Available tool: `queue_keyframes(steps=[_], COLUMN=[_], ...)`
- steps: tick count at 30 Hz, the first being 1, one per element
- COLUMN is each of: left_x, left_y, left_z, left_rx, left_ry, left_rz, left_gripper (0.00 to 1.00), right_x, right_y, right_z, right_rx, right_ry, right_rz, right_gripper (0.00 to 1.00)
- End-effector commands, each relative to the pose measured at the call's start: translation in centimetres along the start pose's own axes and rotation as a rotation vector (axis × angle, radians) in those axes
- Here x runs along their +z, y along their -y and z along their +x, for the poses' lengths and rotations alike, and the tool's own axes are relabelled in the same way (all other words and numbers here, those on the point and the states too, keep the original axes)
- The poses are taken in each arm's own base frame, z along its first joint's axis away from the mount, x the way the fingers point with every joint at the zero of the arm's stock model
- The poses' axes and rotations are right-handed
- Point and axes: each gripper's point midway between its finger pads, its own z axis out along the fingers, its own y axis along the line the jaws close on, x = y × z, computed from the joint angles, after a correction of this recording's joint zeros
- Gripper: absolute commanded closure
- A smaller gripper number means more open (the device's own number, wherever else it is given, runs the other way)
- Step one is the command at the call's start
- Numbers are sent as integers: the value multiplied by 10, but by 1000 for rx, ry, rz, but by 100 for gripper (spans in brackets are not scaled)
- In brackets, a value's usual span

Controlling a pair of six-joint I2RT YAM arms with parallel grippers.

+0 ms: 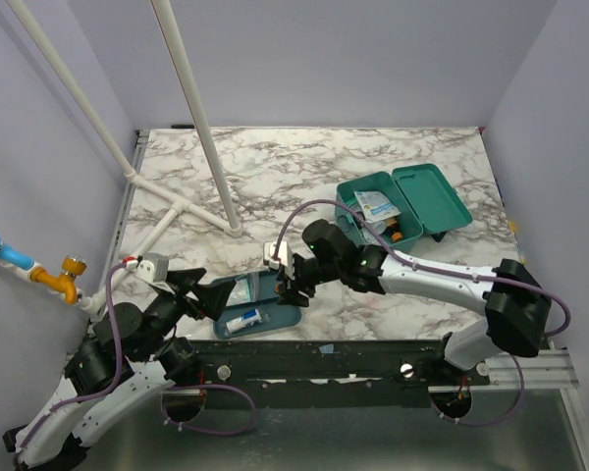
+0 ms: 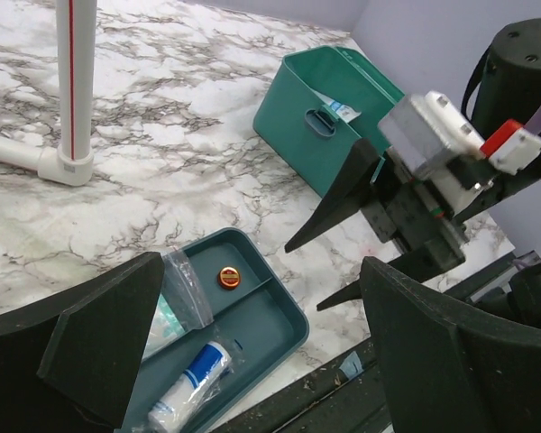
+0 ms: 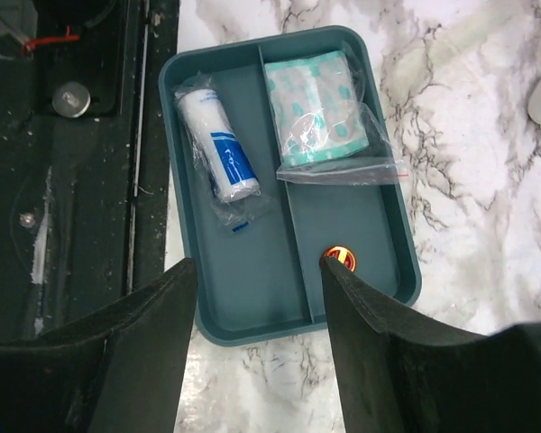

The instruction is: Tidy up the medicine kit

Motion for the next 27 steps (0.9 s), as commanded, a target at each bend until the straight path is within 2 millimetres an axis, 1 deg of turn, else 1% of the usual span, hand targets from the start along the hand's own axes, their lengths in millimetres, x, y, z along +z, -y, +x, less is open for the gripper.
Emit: queue_keyframes(steps=[1, 4, 7, 9, 12, 15, 27], left_x=[-5, -5, -5, -5, -6, -6, -7], left_y=[-11, -11, -12, -12, -11, -11, -11], left_z=[-4, -4, -5, -4, -5, -5, -7], left_rx=[-21, -23, -23, -25, -25, -27, -31], left_ry=[43, 42, 44, 44, 45, 52, 66], left_rz=[-42, -44, -47, -47, -43, -38, -36], left_gripper=[7, 7, 7, 7, 6, 6, 5], right_x=[19, 32, 43, 48, 55, 61, 83], right_y=[-4, -3, 2, 1, -1, 3, 22], right_z=[-4, 4, 16, 24, 36, 47, 74], right_rx=[-138, -172, -192, -198, -206, -208, -206], right_ry=[-8, -39, -87, -123, -162, -195, -270], right_rz=[-71, -75, -72, -87, -104, -88, -34], right_gripper=[40, 42, 46, 50, 54, 59, 63])
